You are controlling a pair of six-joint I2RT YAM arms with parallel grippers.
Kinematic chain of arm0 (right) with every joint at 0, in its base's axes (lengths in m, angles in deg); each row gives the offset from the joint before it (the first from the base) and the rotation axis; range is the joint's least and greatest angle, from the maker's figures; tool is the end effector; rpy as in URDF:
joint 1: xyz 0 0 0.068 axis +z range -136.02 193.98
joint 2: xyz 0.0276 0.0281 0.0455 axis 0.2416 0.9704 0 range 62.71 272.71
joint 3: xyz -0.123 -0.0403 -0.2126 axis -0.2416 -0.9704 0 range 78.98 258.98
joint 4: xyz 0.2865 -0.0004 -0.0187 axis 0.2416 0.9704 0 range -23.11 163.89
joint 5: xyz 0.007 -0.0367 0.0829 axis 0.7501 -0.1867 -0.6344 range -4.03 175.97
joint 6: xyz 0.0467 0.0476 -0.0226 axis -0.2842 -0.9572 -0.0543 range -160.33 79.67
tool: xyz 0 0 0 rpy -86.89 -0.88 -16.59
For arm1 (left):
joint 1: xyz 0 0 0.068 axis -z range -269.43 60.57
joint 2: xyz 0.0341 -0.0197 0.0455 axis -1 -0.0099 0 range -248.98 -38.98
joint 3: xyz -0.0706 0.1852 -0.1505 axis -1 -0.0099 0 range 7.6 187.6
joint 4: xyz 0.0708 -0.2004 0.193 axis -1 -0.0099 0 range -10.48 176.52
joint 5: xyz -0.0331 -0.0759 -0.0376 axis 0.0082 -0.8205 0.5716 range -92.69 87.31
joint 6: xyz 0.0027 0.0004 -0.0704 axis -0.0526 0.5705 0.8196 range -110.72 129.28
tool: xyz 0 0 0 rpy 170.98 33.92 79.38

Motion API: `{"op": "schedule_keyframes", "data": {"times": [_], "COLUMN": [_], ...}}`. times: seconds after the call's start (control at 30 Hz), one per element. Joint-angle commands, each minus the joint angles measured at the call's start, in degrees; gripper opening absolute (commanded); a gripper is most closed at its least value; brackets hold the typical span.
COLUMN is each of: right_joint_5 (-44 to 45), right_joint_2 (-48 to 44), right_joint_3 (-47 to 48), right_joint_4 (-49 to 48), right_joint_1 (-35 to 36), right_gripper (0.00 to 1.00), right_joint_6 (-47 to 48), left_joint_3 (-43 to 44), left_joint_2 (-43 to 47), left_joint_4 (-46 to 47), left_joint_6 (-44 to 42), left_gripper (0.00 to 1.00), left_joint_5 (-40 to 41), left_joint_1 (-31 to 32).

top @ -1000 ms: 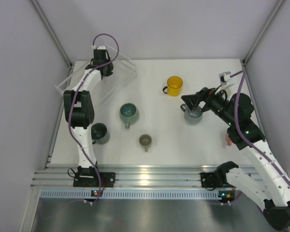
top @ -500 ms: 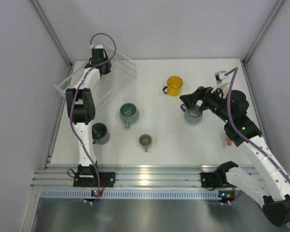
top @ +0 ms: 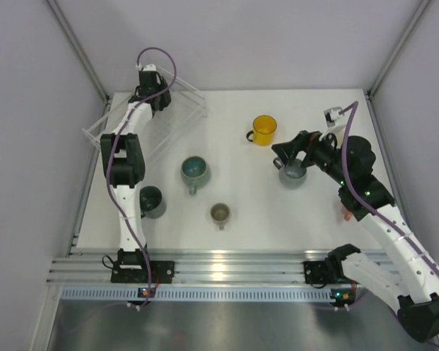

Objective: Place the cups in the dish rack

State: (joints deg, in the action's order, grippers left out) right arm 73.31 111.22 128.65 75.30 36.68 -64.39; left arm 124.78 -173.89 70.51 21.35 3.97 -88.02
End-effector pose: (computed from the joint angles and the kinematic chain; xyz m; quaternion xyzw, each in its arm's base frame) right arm 0.2364 0.1127 0.3417 -0.0640 0.7466 0.3367 0.5701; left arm 0.5755 -0.0074 0.1843 -0.1091 0.8740 -0.0044 0.4735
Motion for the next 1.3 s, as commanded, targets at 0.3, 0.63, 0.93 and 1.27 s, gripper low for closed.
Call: {"op": "schedule_keyframes", "data": {"times": [0.3,0.63,0.93,1.27], "right_joint_5": [7.12,18.98,22.78,16.80], "right_joint_2": [2.55,7.90,12.83,20.30], "right_joint_3": [5.35,11.58,15.11,18.44], "right_joint_4": [6.26,18.74,22.01,22.27], "right_joint_1": [-0.55,-0.64,-2.22,-8.89], "right_gripper": [1.00,0.99,0.99,0.99], "right_joint_6": [-3.45,-11.63,-11.37,-2.67], "left_joint_3": [-3.36,-10.14,-22.34,-35.26], "left_joint_2": [9.92,18.28,29.35,41.03], "left_joint_4": [4.41,1.79,1.24,-1.04], "left_joint_6": [0.84,4.09,14.55,13.32], "left_gripper": [0.38,0.40,0.42,0.53], "left_joint_5": [-1.65,-2.87,-31.85,-36.89], "left_joint_1": [-0.27,-0.27,0.08,12.11]}}
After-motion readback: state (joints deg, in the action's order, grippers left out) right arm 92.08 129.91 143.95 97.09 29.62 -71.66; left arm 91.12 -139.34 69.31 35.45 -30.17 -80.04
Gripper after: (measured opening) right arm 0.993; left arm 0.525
